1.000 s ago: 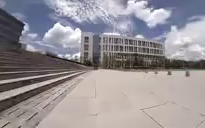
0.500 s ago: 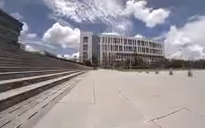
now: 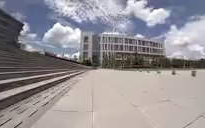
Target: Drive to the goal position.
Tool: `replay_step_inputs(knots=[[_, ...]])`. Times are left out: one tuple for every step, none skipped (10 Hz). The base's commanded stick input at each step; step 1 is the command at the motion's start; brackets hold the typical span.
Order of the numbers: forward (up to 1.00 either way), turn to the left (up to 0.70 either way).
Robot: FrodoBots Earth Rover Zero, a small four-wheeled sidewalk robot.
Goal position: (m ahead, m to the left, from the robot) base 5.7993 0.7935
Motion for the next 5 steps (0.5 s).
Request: replay_step_inputs(knots=[[0.70,0.02],[0.70,0.06],[0.70,0.04],[0.70,0.03],[0.70,0.03]])
